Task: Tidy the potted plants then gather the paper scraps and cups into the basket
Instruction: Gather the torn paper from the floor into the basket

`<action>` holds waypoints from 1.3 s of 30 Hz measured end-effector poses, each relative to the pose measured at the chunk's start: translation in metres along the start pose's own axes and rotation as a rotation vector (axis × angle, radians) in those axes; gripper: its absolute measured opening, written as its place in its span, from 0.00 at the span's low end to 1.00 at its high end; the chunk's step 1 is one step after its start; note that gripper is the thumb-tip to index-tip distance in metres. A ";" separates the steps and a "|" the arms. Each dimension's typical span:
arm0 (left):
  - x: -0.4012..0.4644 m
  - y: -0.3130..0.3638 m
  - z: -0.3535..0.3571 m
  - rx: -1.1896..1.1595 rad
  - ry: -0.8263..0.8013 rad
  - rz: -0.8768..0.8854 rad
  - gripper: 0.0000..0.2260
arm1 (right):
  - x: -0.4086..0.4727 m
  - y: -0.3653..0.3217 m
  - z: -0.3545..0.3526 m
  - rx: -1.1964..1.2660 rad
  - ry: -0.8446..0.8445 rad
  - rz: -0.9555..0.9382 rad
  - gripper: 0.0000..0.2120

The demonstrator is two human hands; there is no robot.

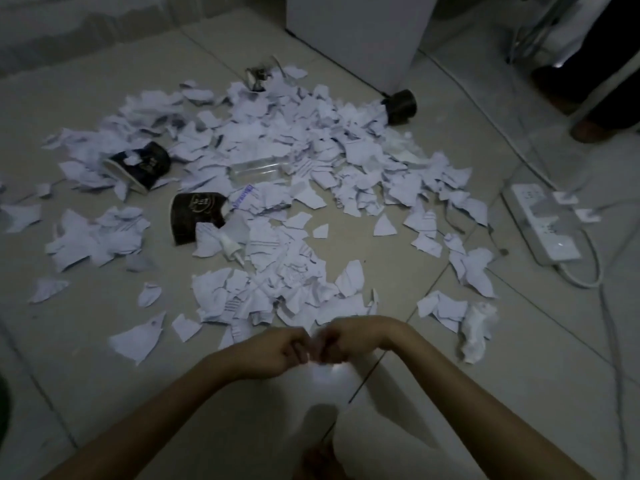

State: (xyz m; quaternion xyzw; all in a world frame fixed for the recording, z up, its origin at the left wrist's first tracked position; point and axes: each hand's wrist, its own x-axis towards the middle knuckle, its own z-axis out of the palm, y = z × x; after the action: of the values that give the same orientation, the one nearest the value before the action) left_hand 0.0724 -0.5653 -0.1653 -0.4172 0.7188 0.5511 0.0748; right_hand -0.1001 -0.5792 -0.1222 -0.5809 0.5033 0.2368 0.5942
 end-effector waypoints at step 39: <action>0.001 -0.011 -0.018 0.205 0.872 0.001 0.21 | 0.039 0.033 -0.003 -0.067 0.776 -0.190 0.65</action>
State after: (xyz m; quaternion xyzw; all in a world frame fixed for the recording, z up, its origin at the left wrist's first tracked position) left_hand 0.0857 -0.5822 -0.1669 -0.6006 0.7342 0.2498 -0.1947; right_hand -0.1150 -0.5870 -0.1701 -0.6902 0.6264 -0.0401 0.3602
